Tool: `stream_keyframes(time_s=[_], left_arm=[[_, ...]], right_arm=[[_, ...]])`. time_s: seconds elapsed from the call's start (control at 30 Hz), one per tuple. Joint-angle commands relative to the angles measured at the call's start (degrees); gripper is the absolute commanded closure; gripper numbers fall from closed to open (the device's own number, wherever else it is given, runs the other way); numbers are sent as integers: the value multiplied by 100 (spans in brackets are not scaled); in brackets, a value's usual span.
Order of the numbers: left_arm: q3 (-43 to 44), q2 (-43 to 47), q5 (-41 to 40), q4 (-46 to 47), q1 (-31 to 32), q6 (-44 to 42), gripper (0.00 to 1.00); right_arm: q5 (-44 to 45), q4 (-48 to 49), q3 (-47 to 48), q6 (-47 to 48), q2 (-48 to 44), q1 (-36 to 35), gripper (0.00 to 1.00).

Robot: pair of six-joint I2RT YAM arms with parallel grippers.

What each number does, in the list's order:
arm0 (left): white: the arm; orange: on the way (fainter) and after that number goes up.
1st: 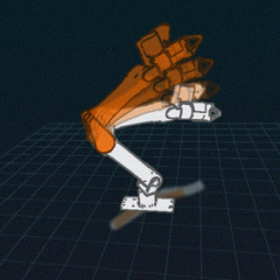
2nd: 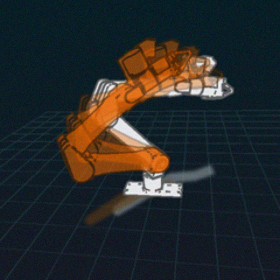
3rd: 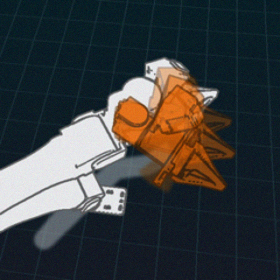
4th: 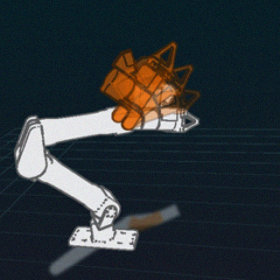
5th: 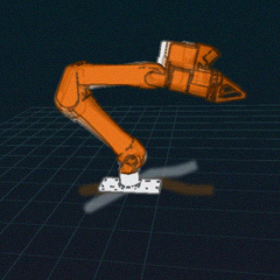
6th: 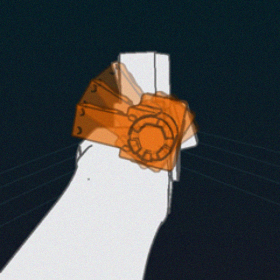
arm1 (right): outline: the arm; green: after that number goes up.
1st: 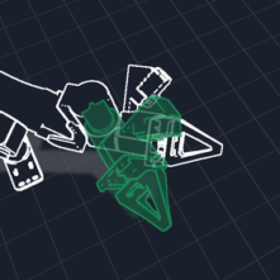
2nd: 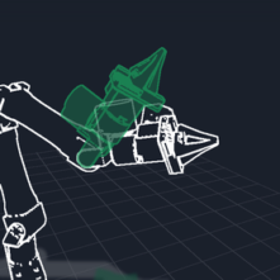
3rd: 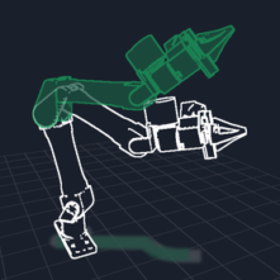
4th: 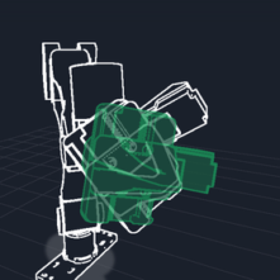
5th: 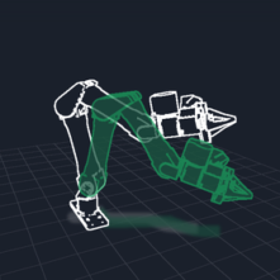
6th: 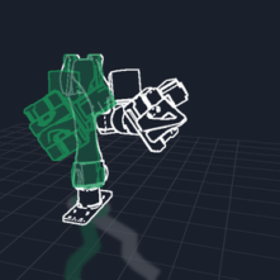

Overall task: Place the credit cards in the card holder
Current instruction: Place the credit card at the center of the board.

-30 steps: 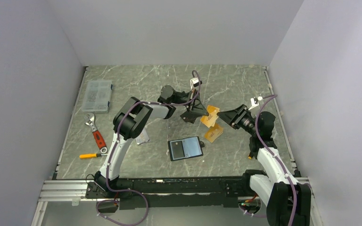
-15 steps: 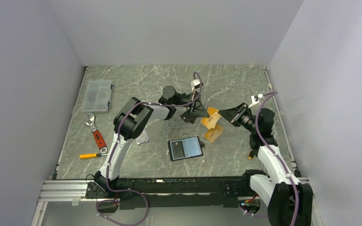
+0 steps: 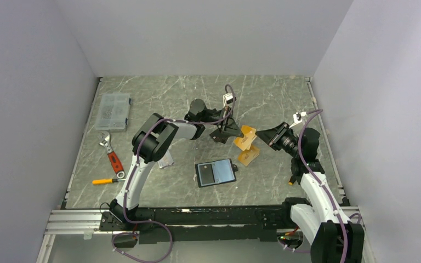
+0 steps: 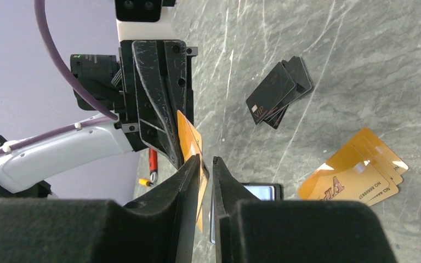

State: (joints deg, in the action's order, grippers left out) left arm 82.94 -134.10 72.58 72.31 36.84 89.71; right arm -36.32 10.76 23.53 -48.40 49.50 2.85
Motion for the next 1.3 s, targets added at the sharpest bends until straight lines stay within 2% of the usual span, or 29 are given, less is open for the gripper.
stream_keyframes(time_s=[0.0,0.2,0.5,0.73,0.93,1.13,1.27], left_arm=[[-13,242,-92,-253,-5,-424,100],[-188,593,-356,-1556,-26,-1632,100],[-154,510,-372,-1258,-23,-1320,100],[-174,433,-387,-1072,-28,-1154,100],[-93,392,-405,-964,-36,-1040,100],[-77,297,-355,-723,-25,-822,100],[-146,330,-340,-822,-19,-929,98]], right_arm=[[-43,66,186,34,-69,-4,83],[98,-275,281,203,-194,-8,82],[-87,70,110,33,14,-42,81],[-189,686,24,-230,326,-243,81],[27,791,23,-233,589,-746,83],[60,959,-9,-308,698,-781,83],[195,864,28,-254,675,-784,88]])
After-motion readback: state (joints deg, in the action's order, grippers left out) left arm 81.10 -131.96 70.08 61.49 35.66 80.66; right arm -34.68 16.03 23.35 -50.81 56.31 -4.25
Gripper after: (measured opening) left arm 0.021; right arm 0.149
